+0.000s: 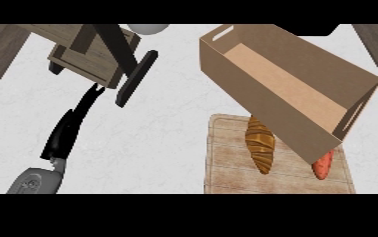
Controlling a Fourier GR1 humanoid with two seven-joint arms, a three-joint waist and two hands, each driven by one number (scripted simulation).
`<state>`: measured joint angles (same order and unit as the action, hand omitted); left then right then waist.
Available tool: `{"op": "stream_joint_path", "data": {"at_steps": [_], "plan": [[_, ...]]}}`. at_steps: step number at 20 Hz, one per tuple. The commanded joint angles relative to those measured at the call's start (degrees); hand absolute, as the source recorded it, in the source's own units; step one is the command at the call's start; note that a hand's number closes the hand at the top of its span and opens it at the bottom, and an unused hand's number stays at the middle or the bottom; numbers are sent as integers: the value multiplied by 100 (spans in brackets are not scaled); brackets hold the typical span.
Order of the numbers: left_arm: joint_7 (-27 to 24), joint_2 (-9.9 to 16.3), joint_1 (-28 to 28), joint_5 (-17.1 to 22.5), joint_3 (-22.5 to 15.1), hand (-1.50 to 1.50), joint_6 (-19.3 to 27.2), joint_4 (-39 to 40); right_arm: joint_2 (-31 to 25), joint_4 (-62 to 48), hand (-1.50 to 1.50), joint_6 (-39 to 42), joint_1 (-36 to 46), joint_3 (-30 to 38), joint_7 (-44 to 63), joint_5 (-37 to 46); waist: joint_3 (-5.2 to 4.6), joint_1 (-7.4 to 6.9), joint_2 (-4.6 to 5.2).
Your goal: Pick the sweet potato from the cutting board and place it in the cardboard box
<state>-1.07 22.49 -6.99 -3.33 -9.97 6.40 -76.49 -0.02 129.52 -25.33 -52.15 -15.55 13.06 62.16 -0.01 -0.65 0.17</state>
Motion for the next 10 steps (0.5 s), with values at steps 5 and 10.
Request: {"op": "stream_joint_path", "data": {"at_steps": [5, 10], "plan": [[-103, -430, -390, -302, 85, 0, 122, 371, 2, -632, -150, 304, 1406, -43, 1099, 808, -3, 89, -5], [-150, -214, -106, -224, 330, 0, -244, 169, 0, -748, -150, 343, 1972, 281, 1185, 1077, -1, 76, -16]]}}
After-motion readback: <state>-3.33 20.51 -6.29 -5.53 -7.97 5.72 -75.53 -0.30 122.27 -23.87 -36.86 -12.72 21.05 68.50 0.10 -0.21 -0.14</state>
